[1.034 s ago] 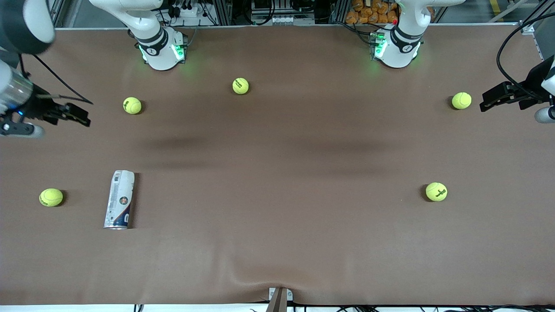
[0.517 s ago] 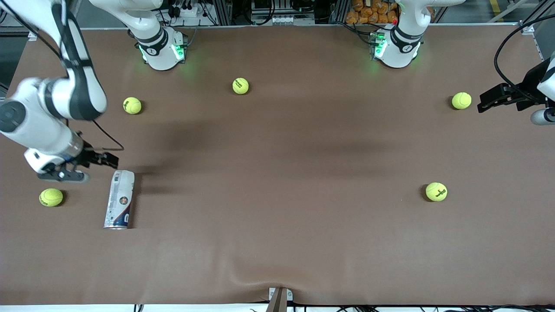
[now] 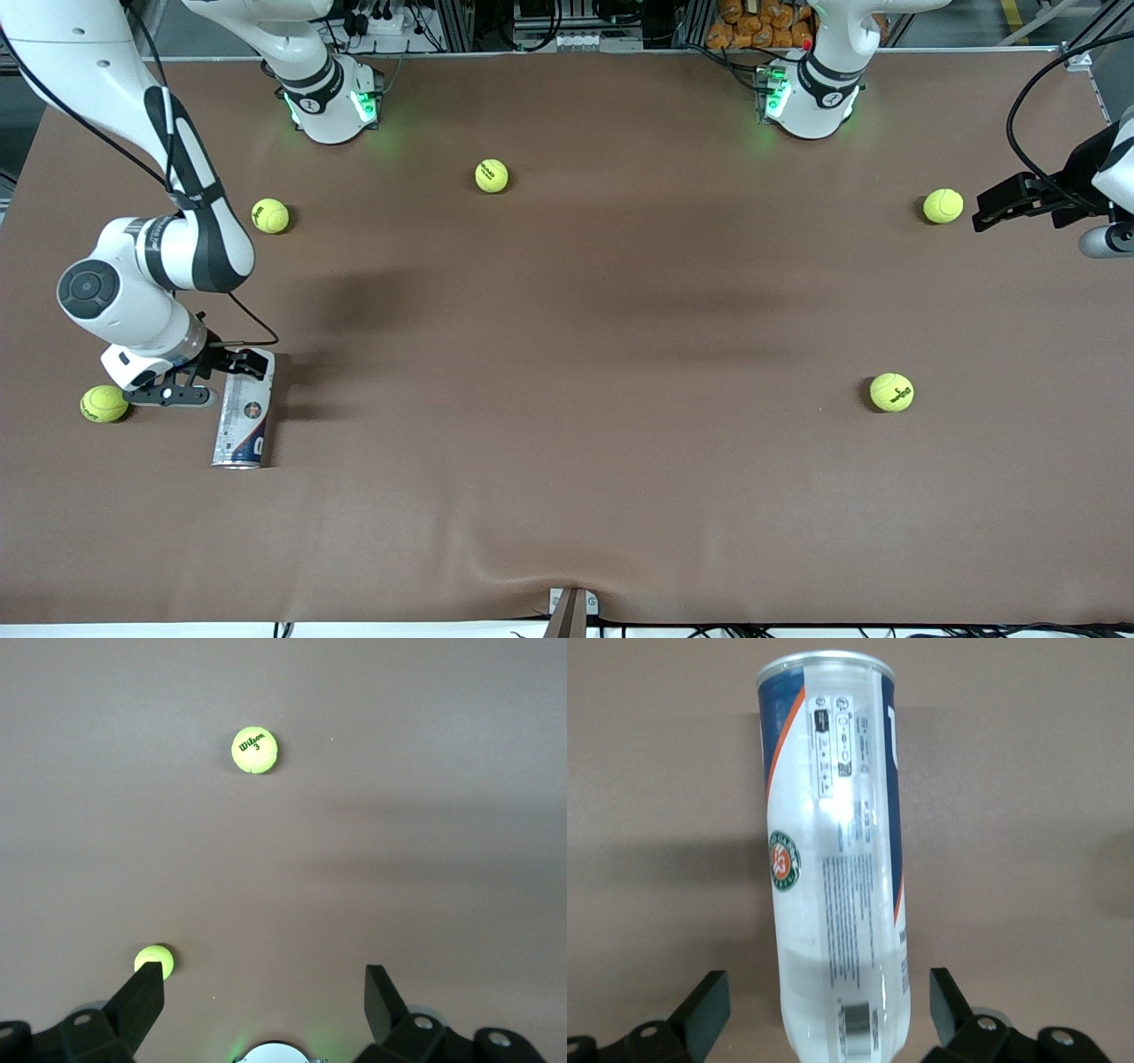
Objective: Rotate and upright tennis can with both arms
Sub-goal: 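Lower the right gripper over the can and close on its middle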
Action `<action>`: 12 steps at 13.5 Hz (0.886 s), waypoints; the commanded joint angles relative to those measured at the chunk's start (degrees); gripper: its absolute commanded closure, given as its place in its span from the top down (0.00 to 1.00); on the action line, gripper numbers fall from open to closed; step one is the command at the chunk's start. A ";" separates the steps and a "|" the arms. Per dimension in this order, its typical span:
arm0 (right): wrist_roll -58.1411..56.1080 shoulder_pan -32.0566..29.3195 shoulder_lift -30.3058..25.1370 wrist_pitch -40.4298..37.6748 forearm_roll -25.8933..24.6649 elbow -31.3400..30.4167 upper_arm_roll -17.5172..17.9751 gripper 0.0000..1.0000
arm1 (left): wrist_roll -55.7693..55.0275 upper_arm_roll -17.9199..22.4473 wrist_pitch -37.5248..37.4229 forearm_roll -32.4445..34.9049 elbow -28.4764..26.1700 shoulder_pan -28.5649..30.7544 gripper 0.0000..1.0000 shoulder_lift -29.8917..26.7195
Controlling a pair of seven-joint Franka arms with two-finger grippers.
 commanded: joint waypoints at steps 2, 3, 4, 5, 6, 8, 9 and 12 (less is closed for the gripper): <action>-0.03 -1.19 6.19 5.36 -3.92 2.86 0.56 1.00 | -0.01 -0.54 0.04 1.35 0.37 0.41 1.00 0.64; -0.03 -1.19 7.77 6.25 -4.19 3.65 0.56 1.00 | -0.01 -0.54 0.04 1.27 0.37 0.50 1.00 0.55; -0.29 -1.02 8.83 6.43 -4.54 4.70 0.56 1.00 | -0.01 -0.54 0.04 1.27 0.63 0.33 1.00 0.55; -0.99 -1.11 9.62 6.52 -5.15 5.32 0.56 1.00 | -0.18 -0.54 0.04 1.27 0.63 0.15 1.00 0.47; -1.87 -1.11 10.07 6.52 -5.33 5.76 0.56 1.00 | -0.01 -0.54 0.13 1.27 0.63 0.50 1.00 0.64; -2.58 -1.11 10.95 6.52 -5.42 6.55 0.56 0.99 | -0.01 -0.54 0.13 1.27 0.45 0.50 1.00 0.73; -2.67 -0.76 11.38 6.43 -5.51 6.73 0.56 0.86 | 0.08 -0.54 0.04 1.27 0.45 0.59 1.00 0.55; -11.16 -0.58 10.86 6.35 -5.51 7.00 0.65 0.65 | 0.17 -0.54 -0.13 1.27 0.72 0.33 1.00 0.20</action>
